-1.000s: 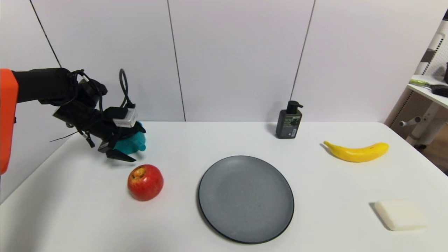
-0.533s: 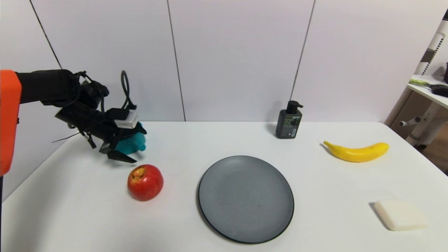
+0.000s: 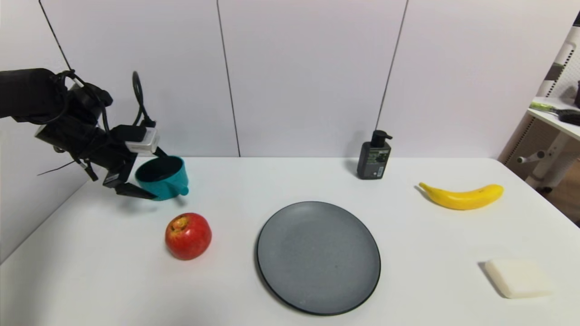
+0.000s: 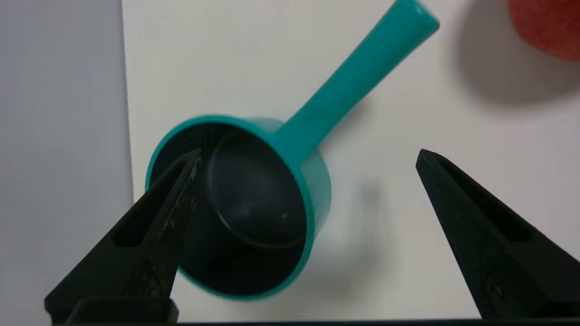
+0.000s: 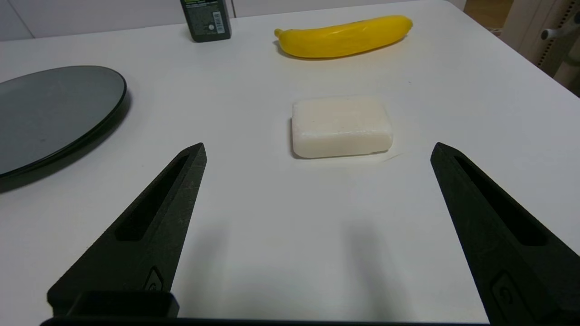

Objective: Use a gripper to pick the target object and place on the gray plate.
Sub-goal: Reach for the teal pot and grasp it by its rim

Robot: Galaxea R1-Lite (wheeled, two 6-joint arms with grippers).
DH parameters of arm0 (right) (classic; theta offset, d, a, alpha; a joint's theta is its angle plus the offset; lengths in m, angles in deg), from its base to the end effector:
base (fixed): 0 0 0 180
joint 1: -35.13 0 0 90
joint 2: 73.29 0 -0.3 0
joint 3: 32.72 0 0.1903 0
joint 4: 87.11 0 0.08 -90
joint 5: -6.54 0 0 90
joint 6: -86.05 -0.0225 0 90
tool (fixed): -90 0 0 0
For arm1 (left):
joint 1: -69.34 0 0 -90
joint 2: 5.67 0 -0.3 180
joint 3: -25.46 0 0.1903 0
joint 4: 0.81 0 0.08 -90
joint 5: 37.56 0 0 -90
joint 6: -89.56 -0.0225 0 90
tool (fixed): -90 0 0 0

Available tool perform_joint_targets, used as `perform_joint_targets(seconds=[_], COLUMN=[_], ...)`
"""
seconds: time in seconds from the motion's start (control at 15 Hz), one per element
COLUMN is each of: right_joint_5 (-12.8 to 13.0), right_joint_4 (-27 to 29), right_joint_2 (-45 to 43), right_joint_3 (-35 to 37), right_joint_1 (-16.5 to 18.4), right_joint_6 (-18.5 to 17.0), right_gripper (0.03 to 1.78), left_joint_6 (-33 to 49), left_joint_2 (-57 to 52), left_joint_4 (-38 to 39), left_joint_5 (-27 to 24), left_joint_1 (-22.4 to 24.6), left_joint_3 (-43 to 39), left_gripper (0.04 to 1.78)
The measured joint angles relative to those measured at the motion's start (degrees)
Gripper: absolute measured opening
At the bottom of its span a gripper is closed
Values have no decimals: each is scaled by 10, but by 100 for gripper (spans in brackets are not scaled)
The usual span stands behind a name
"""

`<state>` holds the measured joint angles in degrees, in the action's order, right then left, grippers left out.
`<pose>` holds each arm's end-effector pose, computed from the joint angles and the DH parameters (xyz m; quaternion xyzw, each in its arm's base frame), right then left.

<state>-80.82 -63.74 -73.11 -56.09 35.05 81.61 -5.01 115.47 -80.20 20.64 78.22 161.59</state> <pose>-0.0226 -0.0011 0.0756 0.0387 0.0007 -0.0224 0.9990 0.3790 0.0472 0.2166 0.4837 0.2154 -0.4812 0.6987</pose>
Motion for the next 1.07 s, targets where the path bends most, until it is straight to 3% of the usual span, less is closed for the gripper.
perform_joint_targets(seconds=[0.27,1.07], right_joint_5=[0,0], right_joint_4=[0,0], right_joint_2=[0,0], right_joint_3=[0,0], right_joint_1=[0,0], right_joint_6=[0,0], right_gripper=[171,171], left_joint_6=[3,34], left_joint_2=[3,61], left_joint_4=[0,2], left_joint_5=[4,40], left_joint_1=[19,10], left_joint_3=[-2,-2], left_gripper=[169,169])
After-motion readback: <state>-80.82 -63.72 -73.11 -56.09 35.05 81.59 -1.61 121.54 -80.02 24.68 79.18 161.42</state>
